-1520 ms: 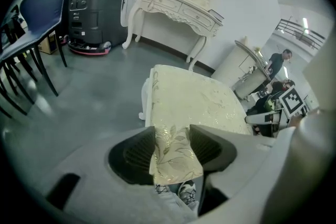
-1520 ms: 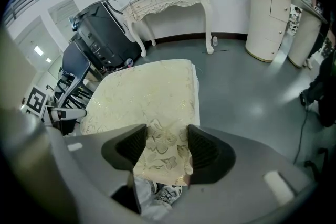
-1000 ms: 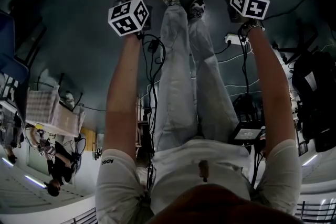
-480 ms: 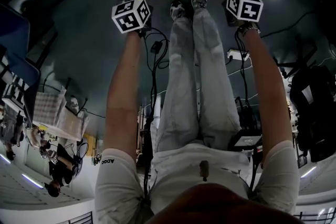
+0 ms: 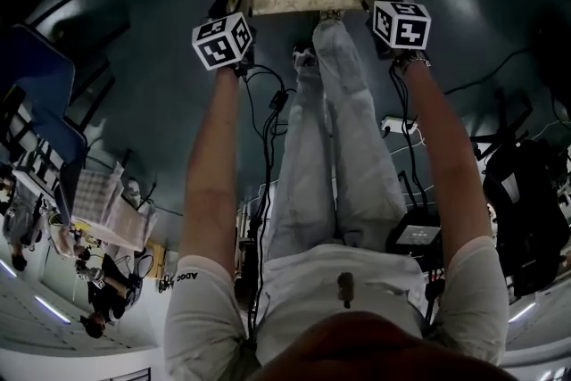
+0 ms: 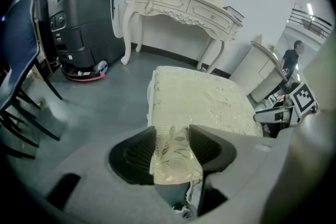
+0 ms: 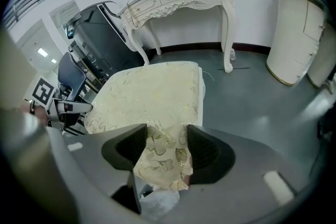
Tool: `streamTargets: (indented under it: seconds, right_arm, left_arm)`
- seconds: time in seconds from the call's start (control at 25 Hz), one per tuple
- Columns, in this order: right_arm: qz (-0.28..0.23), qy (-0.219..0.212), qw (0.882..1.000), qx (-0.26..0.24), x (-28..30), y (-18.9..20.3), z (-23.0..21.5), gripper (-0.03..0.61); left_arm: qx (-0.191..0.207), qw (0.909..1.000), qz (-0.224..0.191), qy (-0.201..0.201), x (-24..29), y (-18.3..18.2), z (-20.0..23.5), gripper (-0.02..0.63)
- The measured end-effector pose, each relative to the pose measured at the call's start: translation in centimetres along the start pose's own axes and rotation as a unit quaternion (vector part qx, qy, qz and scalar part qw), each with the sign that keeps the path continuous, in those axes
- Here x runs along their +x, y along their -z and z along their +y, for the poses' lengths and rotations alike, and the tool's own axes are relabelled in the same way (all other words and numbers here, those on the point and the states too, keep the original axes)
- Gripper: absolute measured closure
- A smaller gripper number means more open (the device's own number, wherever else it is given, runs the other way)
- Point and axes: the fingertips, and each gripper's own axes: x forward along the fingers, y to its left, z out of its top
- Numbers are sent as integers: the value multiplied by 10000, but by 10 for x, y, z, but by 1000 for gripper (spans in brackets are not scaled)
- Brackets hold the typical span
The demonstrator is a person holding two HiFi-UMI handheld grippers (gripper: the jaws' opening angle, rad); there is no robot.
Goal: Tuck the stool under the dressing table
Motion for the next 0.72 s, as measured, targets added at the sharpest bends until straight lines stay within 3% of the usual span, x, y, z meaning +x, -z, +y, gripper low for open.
streamTargets:
  seconds: [0.32,0.72]
  right_arm:
    - [40,-203,9996,-210,38,-86,-17,322]
    - [153,-350,9987,-337,73,-149,-22,324]
  left_arm:
    - [-116,9993,82,-335,36,-74,7,416]
    - [-100,9987,206,-450,64,-129,22,420]
